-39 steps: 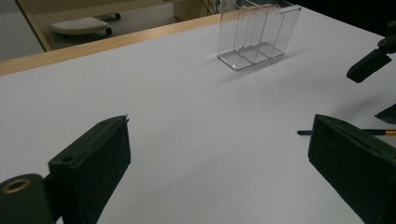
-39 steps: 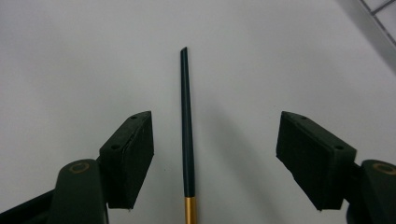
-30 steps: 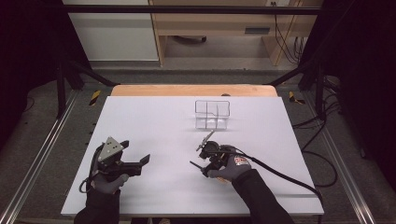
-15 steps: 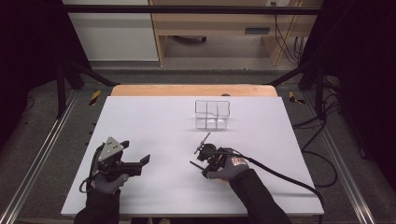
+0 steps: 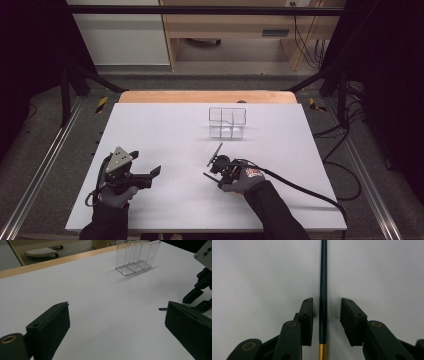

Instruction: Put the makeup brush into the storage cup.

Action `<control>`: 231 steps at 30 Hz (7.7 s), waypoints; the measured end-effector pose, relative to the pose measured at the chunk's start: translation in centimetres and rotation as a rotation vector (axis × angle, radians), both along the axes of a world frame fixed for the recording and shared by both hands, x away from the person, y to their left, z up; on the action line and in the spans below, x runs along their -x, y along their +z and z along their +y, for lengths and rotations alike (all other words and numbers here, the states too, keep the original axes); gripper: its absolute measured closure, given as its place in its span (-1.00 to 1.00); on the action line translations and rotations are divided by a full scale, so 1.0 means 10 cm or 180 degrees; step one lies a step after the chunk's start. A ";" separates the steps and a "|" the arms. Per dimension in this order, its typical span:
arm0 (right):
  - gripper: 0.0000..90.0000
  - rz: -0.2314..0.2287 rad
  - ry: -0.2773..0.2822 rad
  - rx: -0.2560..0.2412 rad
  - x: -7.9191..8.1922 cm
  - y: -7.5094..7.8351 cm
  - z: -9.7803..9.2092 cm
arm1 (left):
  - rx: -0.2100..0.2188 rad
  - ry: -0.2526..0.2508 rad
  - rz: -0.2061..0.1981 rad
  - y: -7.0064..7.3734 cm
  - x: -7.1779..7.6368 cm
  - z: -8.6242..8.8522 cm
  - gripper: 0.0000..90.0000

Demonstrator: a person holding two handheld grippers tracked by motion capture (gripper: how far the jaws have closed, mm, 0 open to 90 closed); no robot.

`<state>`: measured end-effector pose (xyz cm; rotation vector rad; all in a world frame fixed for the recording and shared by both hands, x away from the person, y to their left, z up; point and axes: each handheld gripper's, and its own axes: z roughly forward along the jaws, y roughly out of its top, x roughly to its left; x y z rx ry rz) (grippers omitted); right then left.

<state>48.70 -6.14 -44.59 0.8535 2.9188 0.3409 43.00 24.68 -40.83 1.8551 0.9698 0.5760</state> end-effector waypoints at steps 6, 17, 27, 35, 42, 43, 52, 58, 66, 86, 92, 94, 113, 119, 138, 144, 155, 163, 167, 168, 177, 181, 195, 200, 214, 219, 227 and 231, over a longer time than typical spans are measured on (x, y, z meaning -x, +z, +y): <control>0.55 0.0039 0.0004 0.0004 0.01 0.00 0.01 | -0.0003 -0.0003 0.0003 0.00 0.00 0.00 -0.88; 0.73 0.0115 -0.0011 0.0032 0.00 0.00 0.02 | -0.0004 -0.0008 0.0008 0.00 0.00 -0.01 -0.88; 0.85 0.0216 -0.0010 0.0078 -0.05 0.00 0.04 | -0.0014 -0.0015 0.0013 -0.01 0.00 -0.01 -0.88; 0.86 0.0242 0.0014 0.0114 -0.07 0.00 0.05 | -0.0013 -0.0018 0.0013 -0.01 0.00 -0.01 -0.88; 0.87 0.0184 0.0003 0.0056 -0.06 0.09 0.01 | -0.0019 -0.0022 0.0017 -0.01 -0.01 -0.01 -0.88; 0.87 0.0185 0.0000 0.0039 -0.06 0.12 0.00 | -0.0022 -0.0026 0.0018 -0.01 -0.01 -0.01 -0.88; 0.87 0.0125 -0.0015 -0.0054 -0.06 0.34 -0.08 | -0.0064 -0.0069 0.0022 -0.02 0.00 -0.05 -0.88; 0.87 0.0090 0.0054 -0.0116 -0.05 0.48 -0.08 | -0.0121 -0.0138 0.0016 -0.02 0.01 -0.09 -0.88; 0.87 0.0072 0.0118 -0.0216 -0.05 0.62 -0.10 | -0.0184 -0.0236 0.0016 -0.03 0.00 -0.14 -0.88; 0.87 0.0038 0.0307 -0.0284 0.01 0.88 0.01 | -0.0522 -0.0717 -0.0222 0.10 -0.01 -0.26 -0.87; 0.87 0.0025 0.0339 -0.0305 0.00 0.95 0.02 | -0.0627 -0.0855 -0.0281 0.12 -0.04 -0.31 -0.87; 0.87 0.0014 0.0359 -0.0330 -0.01 0.96 0.02 | -0.0672 -0.0899 -0.0297 0.13 -0.05 -0.32 -0.87; 0.87 0.0101 0.0486 -0.0341 -0.01 1.01 0.10 | -0.1185 -0.1361 -0.0575 0.23 -0.05 -0.59 -0.85; 0.87 0.0128 0.0551 -0.0357 0.01 1.03 0.12 | -0.1352 -0.1429 -0.0642 0.23 -0.01 -0.68 -0.84; 0.87 0.0266 0.0631 -0.0364 0.00 1.03 0.17 | -0.1784 -0.1487 -0.0988 0.22 0.11 -0.91 -0.76; 0.87 0.0288 0.0641 -0.0388 0.01 1.02 0.19 | -0.1883 -0.1510 -0.1069 0.22 0.14 -0.96 -0.72; 0.87 0.0345 0.0685 -0.0387 0.01 1.02 0.25 | -0.2162 -0.1599 -0.1244 0.21 0.20 -1.04 -0.67; 0.87 0.0386 0.0743 -0.0359 0.02 1.02 0.31 | -0.2289 -0.1645 -0.1296 0.18 0.23 -1.09 -0.63; 0.87 0.0427 0.0748 -0.0342 0.01 1.01 0.32 | -0.2347 -0.1657 -0.1331 0.16 0.24 -1.11 -0.58; 0.87 0.0424 0.0748 -0.0343 0.01 1.01 0.32 | -0.2355 -0.1659 -0.1333 0.16 0.24 -1.11 -0.56; 0.87 0.0496 0.0786 -0.0323 0.04 0.99 0.33 | -0.2437 -0.1763 -0.1369 0.10 0.26 -1.17 -0.38; 0.87 0.0527 0.0815 -0.0300 0.05 0.97 0.34 | -0.2483 -0.1799 -0.1388 0.08 0.27 -1.19 -0.29; 0.87 0.0600 0.0838 -0.0253 0.05 0.94 0.37 | -0.2693 -0.1976 -0.1511 0.02 0.31 -1.27 0.13; 0.87 0.0614 0.0851 -0.0218 0.05 0.93 0.38 | -0.2743 -0.2007 -0.1535 0.00 0.32 -1.30 0.24; 0.87 0.0658 0.0855 -0.0172 0.05 0.90 0.40 | -0.2871 -0.2133 -0.1552 -0.03 0.35 -1.35 0.63; 0.87 0.0689 0.0889 -0.0145 0.05 0.89 0.40 | -0.2900 -0.2169 -0.1551 -0.02 0.36 -1.35 0.75; 0.86 0.0705 0.0915 -0.0153 0.06 0.89 0.40 | -0.2976 -0.2248 -0.1564 -0.04 0.37 -1.36 0.83; 0.85 0.0660 0.0930 -0.0132 0.07 0.88 0.41 | -0.3017 -0.2271 -0.1552 -0.05 0.37 -1.36 0.85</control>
